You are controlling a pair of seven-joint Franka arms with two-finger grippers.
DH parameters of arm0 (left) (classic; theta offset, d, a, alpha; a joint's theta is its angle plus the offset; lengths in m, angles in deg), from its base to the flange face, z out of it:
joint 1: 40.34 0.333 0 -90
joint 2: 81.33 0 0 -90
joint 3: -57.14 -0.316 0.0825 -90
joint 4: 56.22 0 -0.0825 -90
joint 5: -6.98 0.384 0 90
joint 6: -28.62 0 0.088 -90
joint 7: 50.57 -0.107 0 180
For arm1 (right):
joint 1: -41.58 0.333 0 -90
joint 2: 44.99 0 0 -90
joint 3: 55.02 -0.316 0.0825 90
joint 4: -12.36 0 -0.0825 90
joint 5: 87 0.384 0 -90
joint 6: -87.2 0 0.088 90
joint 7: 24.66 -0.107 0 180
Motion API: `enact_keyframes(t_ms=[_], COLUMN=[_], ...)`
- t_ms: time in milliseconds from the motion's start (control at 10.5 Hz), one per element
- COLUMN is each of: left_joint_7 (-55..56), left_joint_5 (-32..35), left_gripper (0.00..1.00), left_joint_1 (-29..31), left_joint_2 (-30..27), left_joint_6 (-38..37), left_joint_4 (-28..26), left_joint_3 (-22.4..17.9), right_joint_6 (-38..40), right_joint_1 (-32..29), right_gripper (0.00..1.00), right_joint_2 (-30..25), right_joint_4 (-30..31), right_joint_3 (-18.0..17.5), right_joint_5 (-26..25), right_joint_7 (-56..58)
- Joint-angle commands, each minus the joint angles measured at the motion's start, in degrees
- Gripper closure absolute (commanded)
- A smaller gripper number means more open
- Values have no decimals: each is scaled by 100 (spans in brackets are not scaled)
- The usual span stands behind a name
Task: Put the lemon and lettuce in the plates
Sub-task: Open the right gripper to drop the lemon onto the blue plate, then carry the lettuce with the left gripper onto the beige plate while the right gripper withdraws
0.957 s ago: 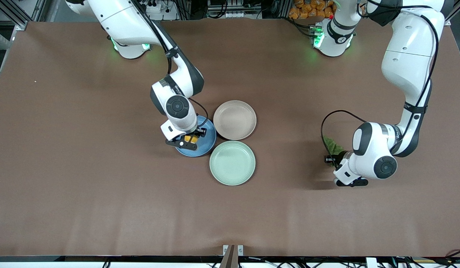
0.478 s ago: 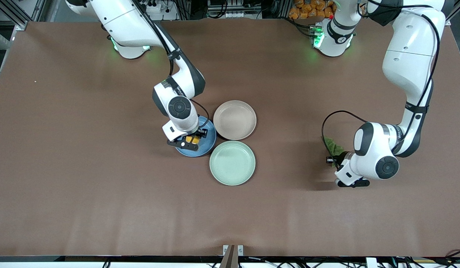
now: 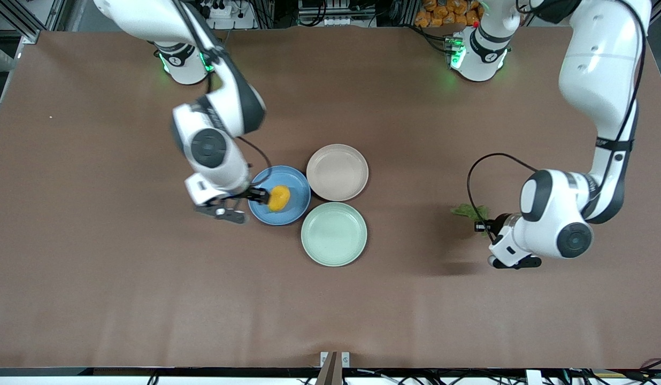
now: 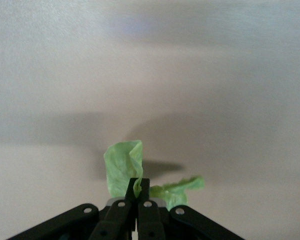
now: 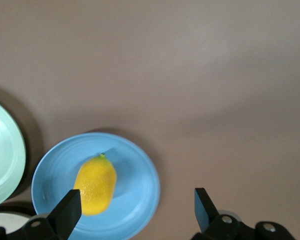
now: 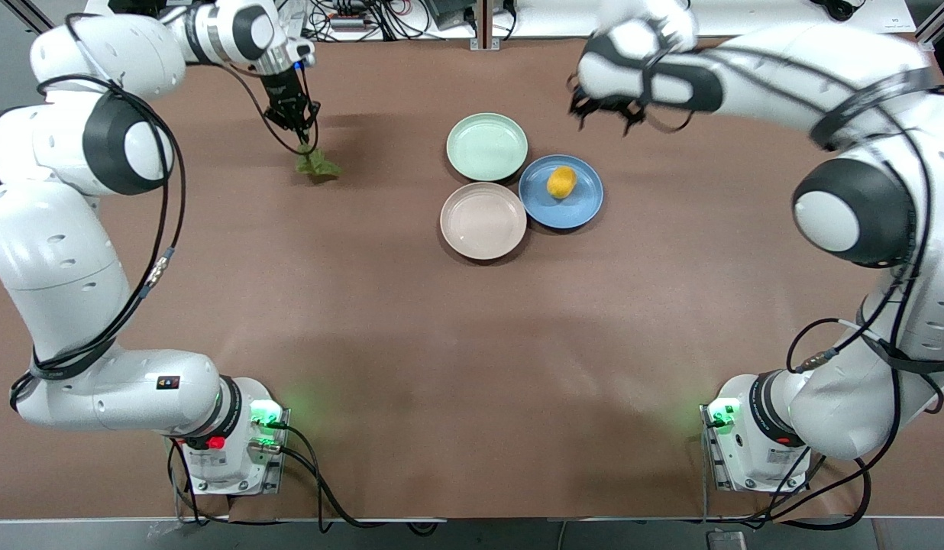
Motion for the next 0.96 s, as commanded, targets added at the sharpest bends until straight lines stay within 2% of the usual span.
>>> enact_keyframes(t_ms=[0, 191, 383, 574, 765, 861], left_joint_7=[508, 884, 1615, 2079, 3099, 3146], left_joint_5=[-475, -1071, -1329, -1382, -1356, -1347], left_gripper=[100, 100, 100, 100, 100, 100], left_joint_1=[-93, -110, -206, -705, -1346, -1549], left_joint_2=[-609, -760, -708, -655, -349, -217], left_joint_6=[-568, -851, -773, -387, 140, 481], left_joint_4=[-168, -142, -142, -142, -133, -133], left_joint_3=[208, 560, 1295, 1387, 1396, 1387], right_joint_6=[1168, 1560, 1682, 1858, 1850, 1815], right_joint_1=[-629, -1008, -1386, -1825, -2142, -2291], right_gripper=[0, 0, 0, 0, 0, 0], right_joint_2=[-238, -587, -940, -1212, -1328, -1328], right_joint_4=[-791, -1120, -1121, -1095, -1129, -1147], right_joint_3=[-18, -18, -18, -9, -9, -9], right_joint_5=[-2, -11, -2, -11, -20, -20], right_joint_7=[511, 634, 1379, 1862, 2365, 2375])
